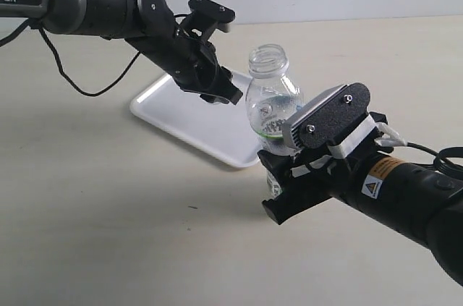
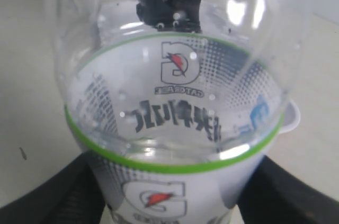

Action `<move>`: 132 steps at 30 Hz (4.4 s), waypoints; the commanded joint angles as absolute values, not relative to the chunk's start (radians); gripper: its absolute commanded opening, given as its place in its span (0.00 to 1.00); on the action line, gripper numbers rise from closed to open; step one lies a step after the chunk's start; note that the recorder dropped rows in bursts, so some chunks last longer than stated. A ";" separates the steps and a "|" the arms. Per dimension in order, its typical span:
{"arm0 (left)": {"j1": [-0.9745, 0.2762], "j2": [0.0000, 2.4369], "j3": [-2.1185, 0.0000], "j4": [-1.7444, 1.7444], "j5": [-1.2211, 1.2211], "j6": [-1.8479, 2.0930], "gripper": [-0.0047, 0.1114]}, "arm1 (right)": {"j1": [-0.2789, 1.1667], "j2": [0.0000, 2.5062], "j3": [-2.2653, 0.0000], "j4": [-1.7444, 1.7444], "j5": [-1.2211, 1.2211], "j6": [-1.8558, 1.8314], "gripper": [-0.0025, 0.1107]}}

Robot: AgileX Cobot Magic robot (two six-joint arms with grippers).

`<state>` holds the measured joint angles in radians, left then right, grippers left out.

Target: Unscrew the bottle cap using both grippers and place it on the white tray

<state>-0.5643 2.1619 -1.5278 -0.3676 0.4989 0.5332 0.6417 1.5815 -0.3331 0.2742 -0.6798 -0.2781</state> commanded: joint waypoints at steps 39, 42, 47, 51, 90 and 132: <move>-0.656 2.229 -1.537 -0.402 0.423 0.594 0.04 | 0.639 1.571 -0.334 0.281 -0.773 -0.267 0.02; -0.656 2.229 -1.537 -0.402 0.421 0.594 0.04 | 0.639 1.571 -0.334 0.280 -0.775 -0.267 0.02; -0.654 2.229 -1.537 -0.393 0.421 0.594 0.04 | 0.639 1.571 -0.332 0.280 -0.773 -0.267 0.02; -0.637 2.229 -1.537 -0.383 0.421 0.594 0.04 | 0.639 1.571 -0.286 0.309 -0.848 -0.265 0.02; -0.607 2.262 -1.539 -0.265 0.433 0.651 0.72 | 0.639 1.571 -0.197 0.338 -0.937 -0.196 0.02; -0.555 1.956 -1.528 -0.335 0.724 0.539 0.06 | 0.639 1.732 -0.197 0.278 -1.034 -0.074 0.41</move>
